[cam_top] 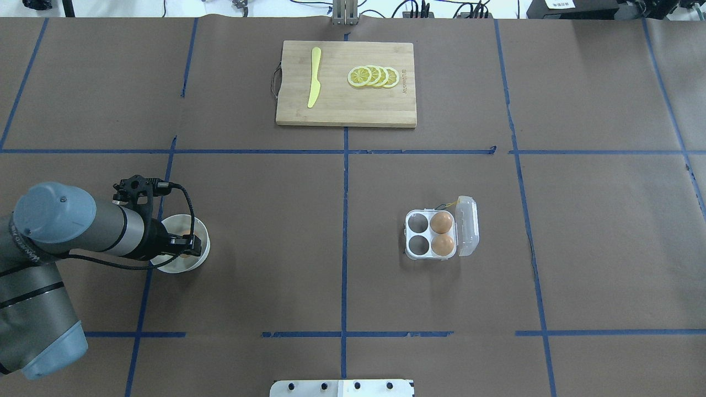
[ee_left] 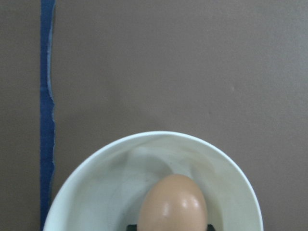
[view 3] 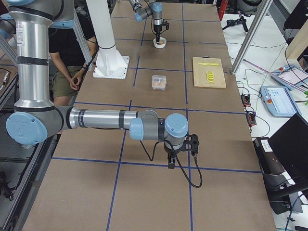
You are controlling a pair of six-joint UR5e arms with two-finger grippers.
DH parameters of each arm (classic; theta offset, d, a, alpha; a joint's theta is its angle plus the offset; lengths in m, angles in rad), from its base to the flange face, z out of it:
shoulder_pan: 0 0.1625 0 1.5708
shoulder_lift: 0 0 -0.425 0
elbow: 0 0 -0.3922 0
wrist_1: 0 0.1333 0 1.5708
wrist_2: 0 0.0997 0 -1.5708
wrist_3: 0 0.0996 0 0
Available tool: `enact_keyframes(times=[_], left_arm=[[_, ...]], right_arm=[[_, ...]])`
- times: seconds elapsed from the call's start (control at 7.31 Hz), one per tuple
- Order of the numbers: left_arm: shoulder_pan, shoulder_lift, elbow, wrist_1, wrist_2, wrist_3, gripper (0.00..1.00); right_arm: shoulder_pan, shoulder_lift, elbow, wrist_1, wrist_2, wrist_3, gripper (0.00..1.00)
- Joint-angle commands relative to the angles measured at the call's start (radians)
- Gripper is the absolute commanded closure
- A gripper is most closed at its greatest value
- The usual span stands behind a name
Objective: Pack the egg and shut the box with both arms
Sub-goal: 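Lower the left gripper into the bowl and grasp the brown egg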
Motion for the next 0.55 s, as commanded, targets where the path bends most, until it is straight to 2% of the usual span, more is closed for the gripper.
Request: enact_keyframes(times=[0.0,0.41], left_arm=[[-0.011,0.01,-0.019,0.001,0.0,0.001,1.0],[-0.069,0.09,-0.156,0.004,-0.005,0.004,1.0]], right_arm=[[0.0,0.0,-0.002,0.0,0.0,0.001,0.0],[0.0,0.0,-0.002,0.0,0.0,0.001,0.0]])
